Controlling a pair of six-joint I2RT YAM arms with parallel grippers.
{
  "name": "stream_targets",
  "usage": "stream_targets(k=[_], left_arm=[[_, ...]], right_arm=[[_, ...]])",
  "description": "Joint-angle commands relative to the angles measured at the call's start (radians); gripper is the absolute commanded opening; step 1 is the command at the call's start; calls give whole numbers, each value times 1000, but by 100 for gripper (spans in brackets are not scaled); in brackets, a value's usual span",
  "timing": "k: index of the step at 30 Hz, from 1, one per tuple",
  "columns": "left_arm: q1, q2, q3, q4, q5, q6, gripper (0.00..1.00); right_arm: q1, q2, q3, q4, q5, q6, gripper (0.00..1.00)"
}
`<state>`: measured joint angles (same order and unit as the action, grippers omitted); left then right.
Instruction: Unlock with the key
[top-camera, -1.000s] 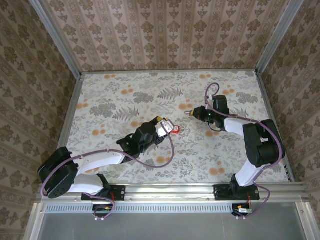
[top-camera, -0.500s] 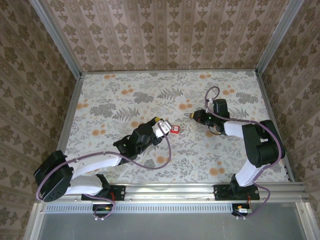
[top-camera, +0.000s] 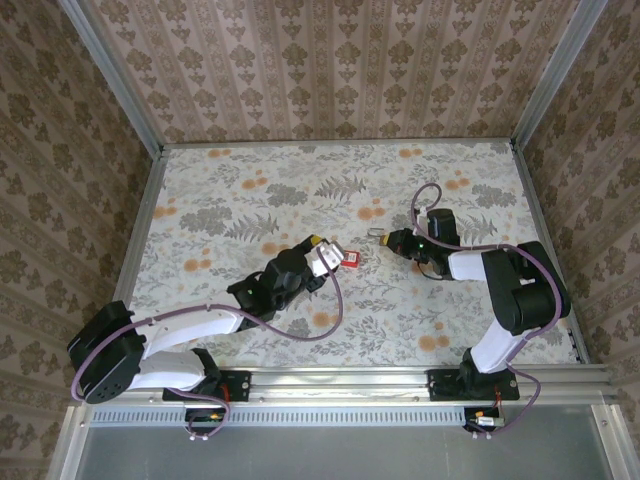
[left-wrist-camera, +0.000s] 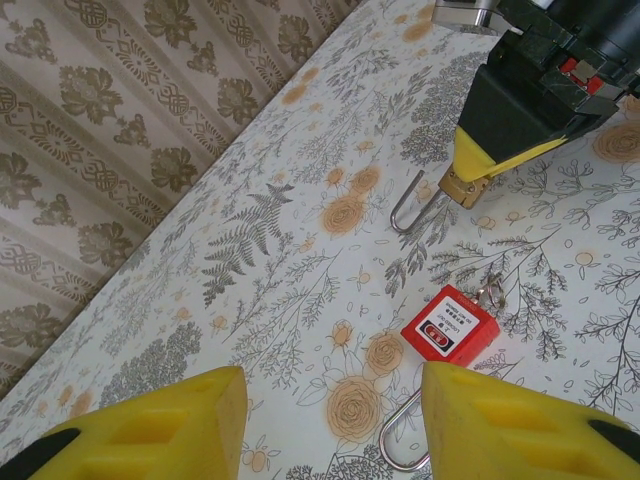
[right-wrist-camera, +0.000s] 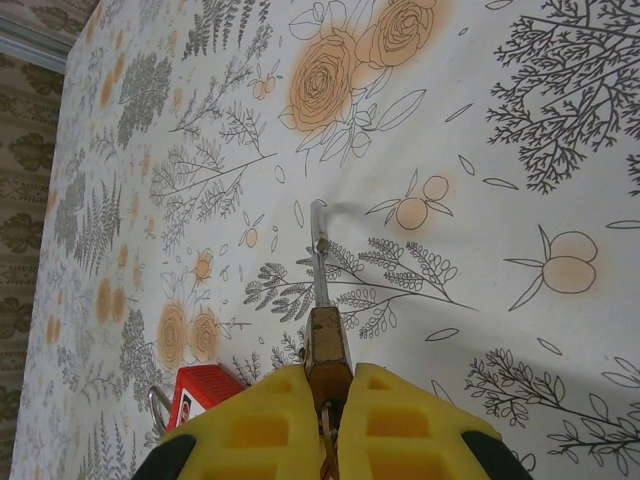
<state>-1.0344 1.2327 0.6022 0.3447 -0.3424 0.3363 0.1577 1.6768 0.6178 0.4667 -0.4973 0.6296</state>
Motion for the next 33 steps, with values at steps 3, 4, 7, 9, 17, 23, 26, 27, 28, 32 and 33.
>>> stream_targets(k=[3, 4, 7, 9, 17, 23, 26, 27, 28, 32, 33], left_arm=[[-13, -14, -7, 13, -22, -5, 51], [-15, -12, -8, 15, -21, -7, 51], [-20, -6, -8, 20, -25, -10, 52], [-24, -3, -9, 23, -31, -10, 52], [-29, -16, -14, 21, -37, -13, 53], [-35, -13, -9, 26, -37, -14, 53], [-39, -13, -9, 25, -40, -13, 53], [-39, -13, -9, 22, -42, -11, 53], [-41, -15, -9, 21, -43, -11, 53], [-43, -18, -12, 20, -47, -10, 54], [-42, -19, -12, 19, -47, -10, 54]], right_arm=[[3, 21, -20, 10, -17, 18, 8], [1, 25, -18, 6, -14, 17, 8], [-5, 42, -16, -2, -7, 25, 8], [-7, 47, -11, -21, 4, 32, 9], [-13, 72, -22, -48, 22, 66, 19], [-21, 75, -28, -68, 45, 74, 19], [-28, 69, -29, -79, 55, 78, 20], [-31, 68, -25, -93, 65, 79, 19], [-30, 65, -21, -109, 70, 75, 20], [-30, 30, -24, -159, 119, 66, 27], [-31, 15, -24, -178, 137, 64, 29]])
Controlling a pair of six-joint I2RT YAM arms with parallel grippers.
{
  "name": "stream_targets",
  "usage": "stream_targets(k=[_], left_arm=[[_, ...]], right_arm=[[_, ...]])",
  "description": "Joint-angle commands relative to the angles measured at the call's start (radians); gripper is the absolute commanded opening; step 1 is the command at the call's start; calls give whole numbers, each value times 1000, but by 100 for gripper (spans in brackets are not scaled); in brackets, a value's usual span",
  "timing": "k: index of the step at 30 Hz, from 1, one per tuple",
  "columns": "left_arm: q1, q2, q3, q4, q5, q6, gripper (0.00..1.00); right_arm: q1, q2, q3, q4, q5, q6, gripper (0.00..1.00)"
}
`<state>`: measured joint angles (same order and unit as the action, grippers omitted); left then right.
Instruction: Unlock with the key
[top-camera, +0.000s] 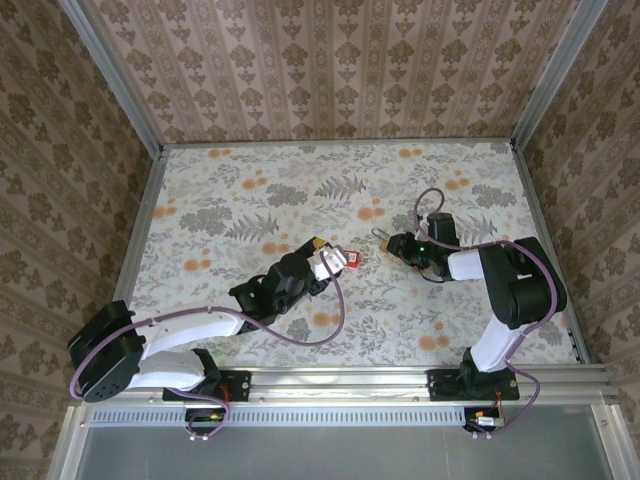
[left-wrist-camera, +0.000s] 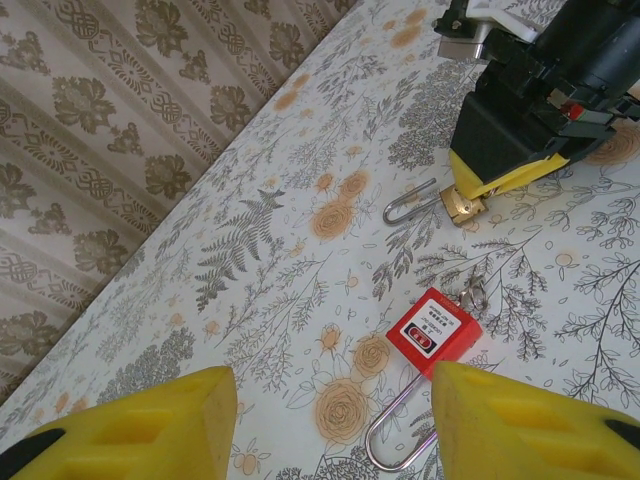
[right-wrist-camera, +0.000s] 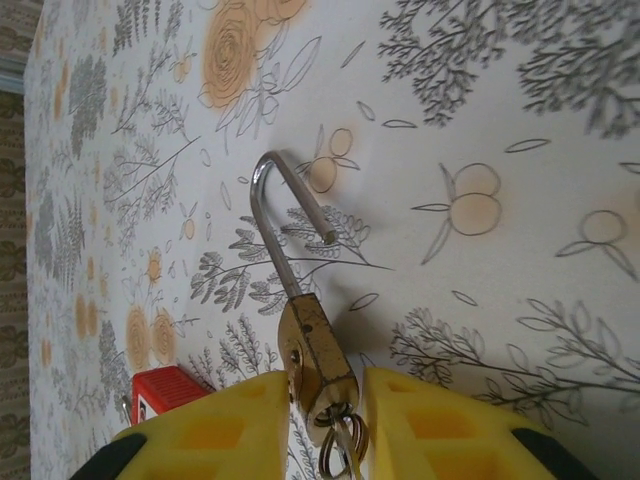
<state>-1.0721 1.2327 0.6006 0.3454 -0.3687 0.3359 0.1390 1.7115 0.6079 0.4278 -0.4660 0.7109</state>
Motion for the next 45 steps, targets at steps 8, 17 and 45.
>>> stream_targets(k=[8, 17, 45], left_arm=[[-6, -46, -22, 13, -36, -9, 59], [-9, -113, -11, -72, -118, -52, 89], [305, -603, -339, 112, -309, -25, 100]], right_arm=[[-13, -155, -16, -271, 222, -28, 44], [-12, -360, 32, -414, 166, -98, 53], [89, -844, -202, -19, 644, -668, 100]])
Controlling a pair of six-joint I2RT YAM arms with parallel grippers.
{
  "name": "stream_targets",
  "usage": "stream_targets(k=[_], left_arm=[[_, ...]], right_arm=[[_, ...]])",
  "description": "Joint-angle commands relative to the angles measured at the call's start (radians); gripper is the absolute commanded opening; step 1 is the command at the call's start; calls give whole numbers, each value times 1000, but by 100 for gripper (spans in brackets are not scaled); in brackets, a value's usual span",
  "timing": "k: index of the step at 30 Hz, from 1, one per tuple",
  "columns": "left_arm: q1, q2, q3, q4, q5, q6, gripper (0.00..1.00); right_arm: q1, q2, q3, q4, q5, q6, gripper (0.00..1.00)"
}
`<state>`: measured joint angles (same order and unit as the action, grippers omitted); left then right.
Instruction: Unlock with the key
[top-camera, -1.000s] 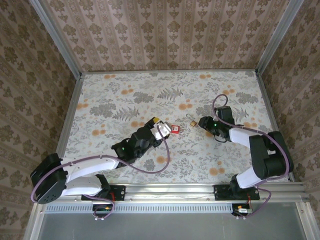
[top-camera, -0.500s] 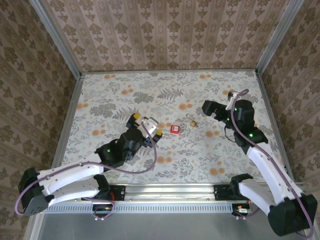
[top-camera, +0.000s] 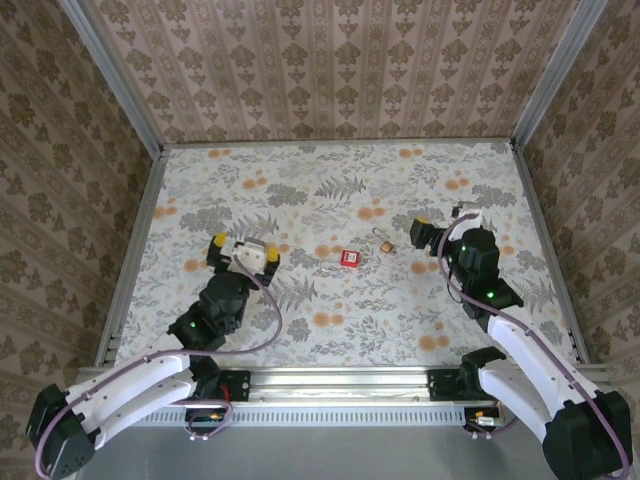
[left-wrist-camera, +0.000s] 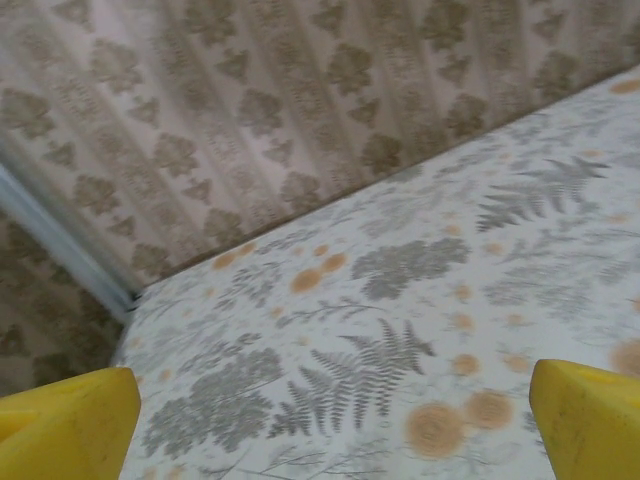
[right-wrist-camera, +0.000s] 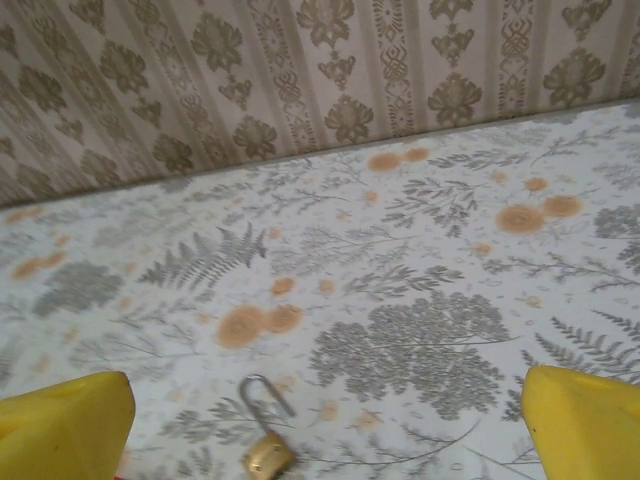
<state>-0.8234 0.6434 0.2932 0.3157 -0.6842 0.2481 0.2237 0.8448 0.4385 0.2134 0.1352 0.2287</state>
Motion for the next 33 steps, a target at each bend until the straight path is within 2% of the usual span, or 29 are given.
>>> stream_targets(k=[1, 4, 8, 11, 14, 17, 23, 30, 33], left_arm=[[95, -10, -60, 201, 9, 83, 100], [242, 7, -149, 317, 70, 91, 100], [447, 56, -194, 335, 210, -3, 100], [548, 138, -206, 403, 306, -36, 100], [612, 252, -204, 493, 371, -60, 100], [644, 386, -187, 580, 402, -80, 100], [650, 616, -162, 787, 410, -73, 100], [654, 750, -124, 883, 422, -80, 100], [658, 831, -107, 934, 465, -80, 100]], right_arm=[[3, 51, -52, 237, 35, -244, 100], [-4, 160, -99, 352, 17, -351, 100], [-18, 317, -125, 500, 8, -355, 100], [-20, 423, -114, 564, -3, -382, 100], [-27, 481, -126, 636, 0, -382, 100], [-47, 508, -132, 683, 3, -368, 100], [-82, 510, -142, 704, -12, -335, 100], [-125, 593, -144, 767, -34, -289, 100], [-140, 646, -147, 821, -49, -278, 100]])
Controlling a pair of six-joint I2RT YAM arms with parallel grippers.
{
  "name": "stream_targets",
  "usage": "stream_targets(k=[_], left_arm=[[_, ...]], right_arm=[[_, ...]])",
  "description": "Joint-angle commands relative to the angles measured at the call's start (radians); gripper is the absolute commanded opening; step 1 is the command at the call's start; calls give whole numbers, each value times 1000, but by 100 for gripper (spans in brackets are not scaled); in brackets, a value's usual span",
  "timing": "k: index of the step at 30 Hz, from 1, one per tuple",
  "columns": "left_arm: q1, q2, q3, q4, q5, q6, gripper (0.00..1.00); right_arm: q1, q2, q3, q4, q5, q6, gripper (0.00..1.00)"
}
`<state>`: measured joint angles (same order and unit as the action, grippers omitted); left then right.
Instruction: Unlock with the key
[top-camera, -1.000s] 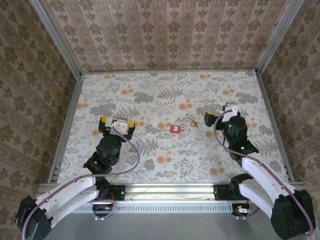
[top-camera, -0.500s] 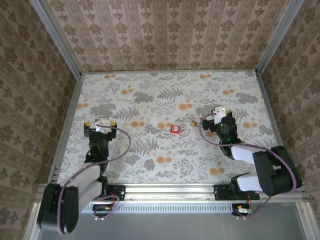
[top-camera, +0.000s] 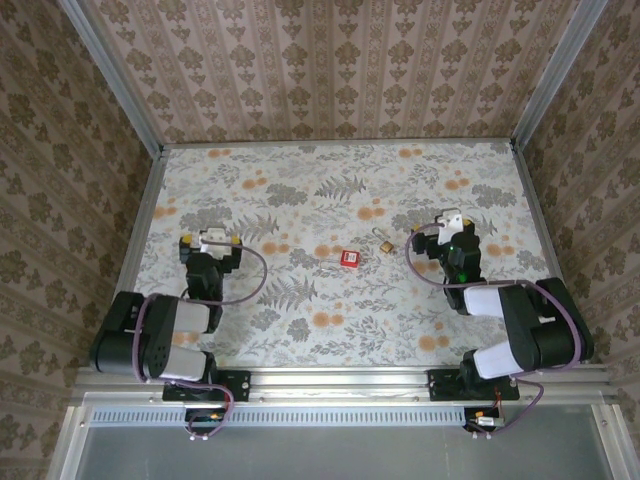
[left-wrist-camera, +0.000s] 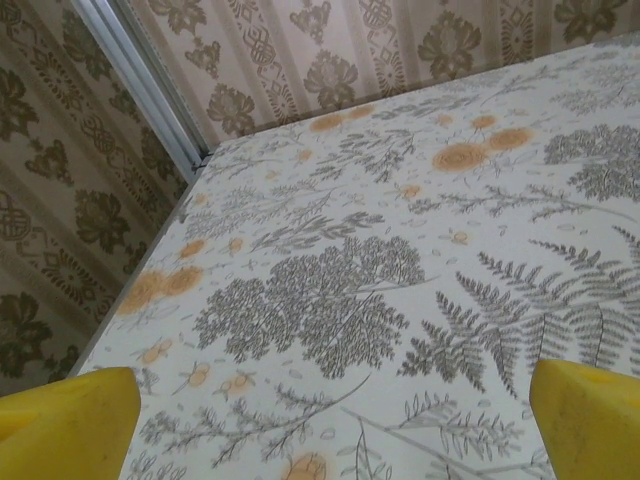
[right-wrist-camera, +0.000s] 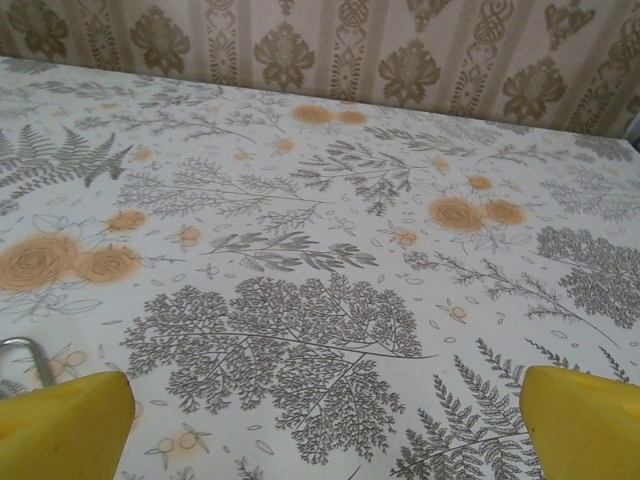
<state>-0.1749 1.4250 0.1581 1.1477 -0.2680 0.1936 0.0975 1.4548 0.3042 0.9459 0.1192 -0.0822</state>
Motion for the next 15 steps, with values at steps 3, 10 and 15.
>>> stream_targets(k=[3, 10, 15], left_arm=[[19, 136, 52, 139, 79, -19, 100], [76, 135, 144, -52, 147, -61, 100], [106, 130, 209, -182, 132, -106, 100]], right_arm=[[-20, 72, -2, 104, -32, 41, 100], [-58, 74, 100, -86, -2, 105, 100], [-78, 76, 107, -99, -27, 118, 100]])
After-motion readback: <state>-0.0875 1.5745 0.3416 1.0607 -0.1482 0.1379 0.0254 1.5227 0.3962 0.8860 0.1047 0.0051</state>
